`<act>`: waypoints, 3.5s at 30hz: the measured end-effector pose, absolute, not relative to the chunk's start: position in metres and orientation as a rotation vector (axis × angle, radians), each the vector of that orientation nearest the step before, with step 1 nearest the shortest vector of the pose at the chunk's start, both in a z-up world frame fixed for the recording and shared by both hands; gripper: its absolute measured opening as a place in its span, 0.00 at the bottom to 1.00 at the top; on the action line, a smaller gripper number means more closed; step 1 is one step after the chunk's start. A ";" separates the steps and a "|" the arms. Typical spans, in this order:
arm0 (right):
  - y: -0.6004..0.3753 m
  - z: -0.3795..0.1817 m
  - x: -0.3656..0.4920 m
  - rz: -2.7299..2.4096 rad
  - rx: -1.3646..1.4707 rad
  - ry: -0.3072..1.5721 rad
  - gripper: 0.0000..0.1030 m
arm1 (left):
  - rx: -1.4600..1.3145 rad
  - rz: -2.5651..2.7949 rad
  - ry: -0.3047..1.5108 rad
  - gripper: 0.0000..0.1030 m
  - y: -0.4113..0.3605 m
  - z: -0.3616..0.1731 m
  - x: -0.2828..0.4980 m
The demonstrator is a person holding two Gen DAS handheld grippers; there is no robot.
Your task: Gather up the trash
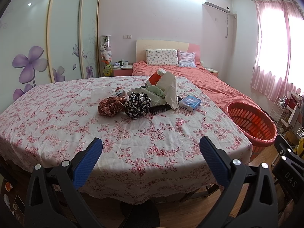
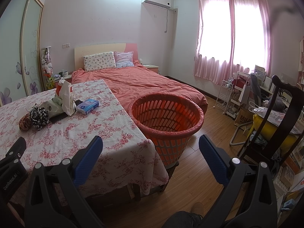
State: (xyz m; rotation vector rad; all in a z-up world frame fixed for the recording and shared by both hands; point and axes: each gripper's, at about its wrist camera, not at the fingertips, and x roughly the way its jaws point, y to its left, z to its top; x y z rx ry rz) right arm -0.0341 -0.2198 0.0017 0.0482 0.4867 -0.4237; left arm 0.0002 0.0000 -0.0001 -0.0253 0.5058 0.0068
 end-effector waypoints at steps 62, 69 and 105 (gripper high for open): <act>-0.153 -0.058 0.294 -0.173 0.175 0.810 0.68 | -0.177 0.185 0.635 0.98 0.136 -0.024 0.130; -0.161 -0.070 0.293 -0.152 0.184 0.857 0.59 | -0.195 0.183 0.653 0.96 0.146 -0.023 0.156; -0.171 -0.059 0.257 -0.036 0.204 0.822 0.48 | -0.232 -0.002 0.760 0.12 0.135 -0.025 0.198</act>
